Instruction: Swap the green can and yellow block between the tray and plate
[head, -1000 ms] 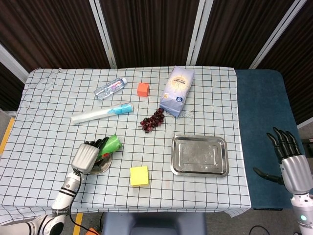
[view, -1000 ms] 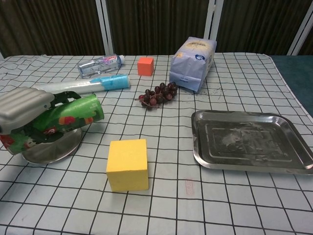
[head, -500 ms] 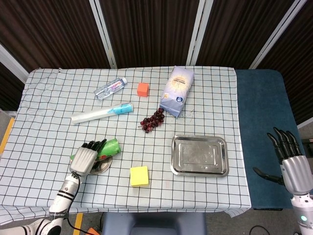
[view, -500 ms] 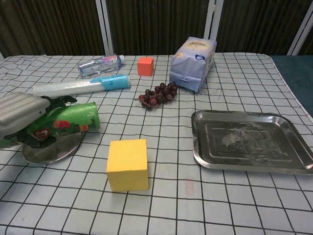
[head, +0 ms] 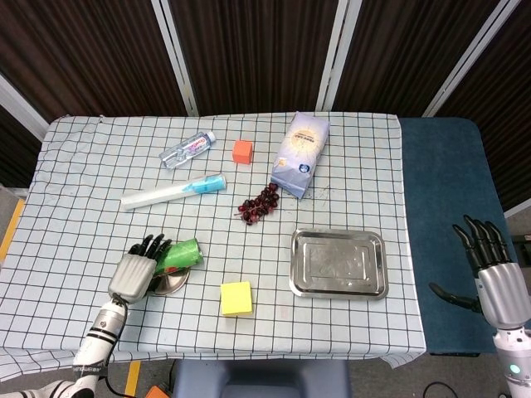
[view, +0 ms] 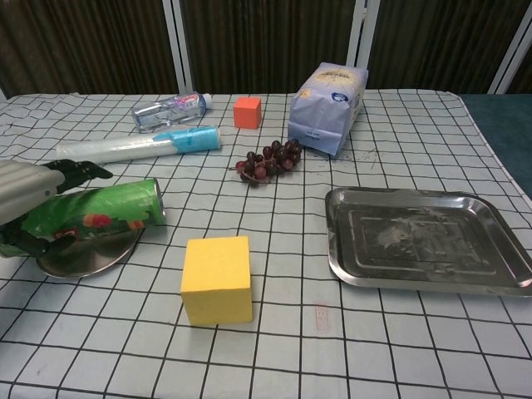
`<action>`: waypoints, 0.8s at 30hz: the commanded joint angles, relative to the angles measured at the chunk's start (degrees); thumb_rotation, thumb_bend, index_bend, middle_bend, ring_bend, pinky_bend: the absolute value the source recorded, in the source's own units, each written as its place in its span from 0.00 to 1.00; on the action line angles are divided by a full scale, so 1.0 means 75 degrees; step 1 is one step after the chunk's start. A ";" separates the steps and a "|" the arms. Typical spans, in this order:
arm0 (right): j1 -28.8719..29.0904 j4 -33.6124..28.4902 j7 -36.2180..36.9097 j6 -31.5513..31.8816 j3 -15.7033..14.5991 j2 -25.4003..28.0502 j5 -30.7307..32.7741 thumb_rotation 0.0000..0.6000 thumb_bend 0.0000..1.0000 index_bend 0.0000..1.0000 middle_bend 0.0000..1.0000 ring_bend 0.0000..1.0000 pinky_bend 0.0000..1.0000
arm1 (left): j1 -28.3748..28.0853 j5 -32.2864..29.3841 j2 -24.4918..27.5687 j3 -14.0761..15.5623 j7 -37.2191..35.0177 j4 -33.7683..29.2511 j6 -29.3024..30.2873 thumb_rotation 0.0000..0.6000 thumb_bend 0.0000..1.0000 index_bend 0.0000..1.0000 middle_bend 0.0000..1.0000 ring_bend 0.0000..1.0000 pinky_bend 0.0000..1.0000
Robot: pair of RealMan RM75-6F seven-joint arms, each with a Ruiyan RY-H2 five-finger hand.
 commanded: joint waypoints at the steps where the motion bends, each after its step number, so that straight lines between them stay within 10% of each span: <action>1: 0.0005 -0.0004 -0.0033 -0.0027 0.0005 -0.0008 0.0024 1.00 0.00 0.03 0.00 0.00 0.00 | 0.0314 0.0525 0.0559 0.0090 -0.0046 -0.0510 0.0672 1.00 0.40 0.00 0.01 0.03 0.23; 9: 0.0057 -0.0017 -0.0293 -0.0209 -0.0024 -0.0065 0.0053 1.00 0.00 0.03 0.00 0.00 0.00 | 0.1190 0.1873 0.1369 0.0430 -0.0912 -0.0575 0.2251 1.00 0.39 0.00 0.02 0.02 0.21; 15: 0.0376 -0.0471 -0.0662 -0.0844 -0.0088 0.0014 -0.0007 1.00 0.00 0.03 0.00 0.00 0.00 | 0.1713 0.2746 0.1366 0.0680 -0.2132 0.0975 0.3051 1.00 0.38 0.01 0.07 0.04 0.15; 24: 0.1920 -0.2077 -0.1381 -0.3329 -0.0126 0.0157 -0.0328 1.00 0.00 0.05 0.00 0.00 0.00 | 0.2270 0.2081 0.1093 0.0373 -0.3236 0.2304 0.3093 1.00 0.38 0.06 0.10 0.06 0.15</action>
